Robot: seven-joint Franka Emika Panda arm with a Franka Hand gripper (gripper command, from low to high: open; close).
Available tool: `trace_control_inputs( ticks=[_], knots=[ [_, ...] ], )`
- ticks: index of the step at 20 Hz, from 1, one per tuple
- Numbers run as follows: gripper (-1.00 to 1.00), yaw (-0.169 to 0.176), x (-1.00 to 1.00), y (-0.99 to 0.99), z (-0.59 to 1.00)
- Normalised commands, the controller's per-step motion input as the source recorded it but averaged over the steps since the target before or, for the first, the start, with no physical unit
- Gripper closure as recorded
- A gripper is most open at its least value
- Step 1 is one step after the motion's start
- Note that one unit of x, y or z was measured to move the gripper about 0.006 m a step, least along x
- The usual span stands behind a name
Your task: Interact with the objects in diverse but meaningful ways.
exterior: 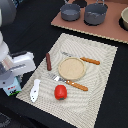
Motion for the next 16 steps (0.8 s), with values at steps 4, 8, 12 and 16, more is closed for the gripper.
trace_control_inputs(
  ticks=[4, 8, 12, 16],
  knots=[
    [1.0, 0.029, -0.18, 0.35, 0.12],
    [1.0, 0.059, -0.33, 0.18, -0.14],
    [1.0, 0.062, -0.46, 0.03, -0.4],
    [1.0, 0.067, -0.52, 0.0, -0.56]
  ],
)
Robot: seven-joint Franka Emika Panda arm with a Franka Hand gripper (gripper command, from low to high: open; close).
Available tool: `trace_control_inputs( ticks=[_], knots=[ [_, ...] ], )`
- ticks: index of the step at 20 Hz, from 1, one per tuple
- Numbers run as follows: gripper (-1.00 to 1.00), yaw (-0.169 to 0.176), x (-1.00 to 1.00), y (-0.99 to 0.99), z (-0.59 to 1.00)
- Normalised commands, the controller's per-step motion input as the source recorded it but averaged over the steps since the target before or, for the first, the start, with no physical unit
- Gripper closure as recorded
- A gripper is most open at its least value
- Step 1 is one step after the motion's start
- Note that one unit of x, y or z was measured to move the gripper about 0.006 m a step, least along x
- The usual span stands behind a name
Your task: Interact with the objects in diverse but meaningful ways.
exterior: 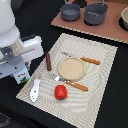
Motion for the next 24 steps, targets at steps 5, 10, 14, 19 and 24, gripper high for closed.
trace_control_inputs(
  ticks=[5, 10, 14, 19, 24],
  knots=[
    [1.0, 0.068, -0.57, 0.0, -0.6],
    [-1.0, 0.042, -0.37, 0.08, -0.03],
    [-1.0, 0.035, -0.16, 0.32, 1.0],
    [-1.0, 0.038, -0.21, 0.42, 1.0],
    [-1.0, 0.052, -0.18, 0.41, 1.0]
  ],
)
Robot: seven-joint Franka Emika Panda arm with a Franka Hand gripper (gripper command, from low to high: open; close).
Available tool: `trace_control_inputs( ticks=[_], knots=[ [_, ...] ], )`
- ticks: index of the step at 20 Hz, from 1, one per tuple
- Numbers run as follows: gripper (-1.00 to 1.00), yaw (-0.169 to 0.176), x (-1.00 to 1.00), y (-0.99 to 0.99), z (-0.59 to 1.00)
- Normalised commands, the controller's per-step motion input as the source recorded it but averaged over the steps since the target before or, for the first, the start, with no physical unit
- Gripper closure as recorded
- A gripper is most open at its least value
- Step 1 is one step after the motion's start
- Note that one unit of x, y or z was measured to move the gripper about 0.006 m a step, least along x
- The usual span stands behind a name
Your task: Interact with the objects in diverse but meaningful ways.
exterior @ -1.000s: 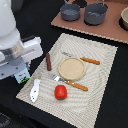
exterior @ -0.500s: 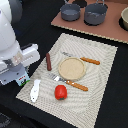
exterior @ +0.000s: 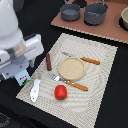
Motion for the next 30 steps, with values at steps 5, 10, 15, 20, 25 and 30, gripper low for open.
trace_control_inputs(
  ticks=[5, 10, 15, 20, 25, 30],
  knots=[
    [-1.0, 0.048, 0.21, 0.49, 1.0],
    [-1.0, 0.008, 0.33, 0.23, 0.67],
    [-1.0, -0.018, 0.49, -0.05, 0.33],
    [-1.0, -0.089, 0.7, -0.28, 0.21],
    [-1.0, -0.156, 0.67, -0.39, 0.06],
    [-1.0, -0.158, 0.66, -0.45, 0.0]
  ],
)
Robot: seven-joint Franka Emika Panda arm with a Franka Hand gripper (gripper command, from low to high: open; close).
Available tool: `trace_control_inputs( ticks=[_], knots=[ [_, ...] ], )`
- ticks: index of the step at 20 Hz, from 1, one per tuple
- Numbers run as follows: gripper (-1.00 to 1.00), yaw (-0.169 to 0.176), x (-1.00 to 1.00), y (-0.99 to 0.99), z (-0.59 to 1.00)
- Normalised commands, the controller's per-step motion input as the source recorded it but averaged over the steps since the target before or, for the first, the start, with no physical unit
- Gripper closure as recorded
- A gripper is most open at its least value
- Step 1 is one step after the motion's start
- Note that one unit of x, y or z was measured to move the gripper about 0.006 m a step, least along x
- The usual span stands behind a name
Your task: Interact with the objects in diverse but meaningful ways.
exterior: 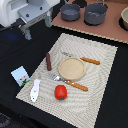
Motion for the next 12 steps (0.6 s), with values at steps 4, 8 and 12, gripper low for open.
trace_control_inputs(
  ticks=[4, 8, 12],
  knots=[
    [-1.0, -0.072, 0.44, -0.44, -0.01],
    [-1.0, -0.054, 0.38, -0.41, -0.01],
    [-1.0, -0.04, 0.37, -0.33, -0.02]
  ],
)
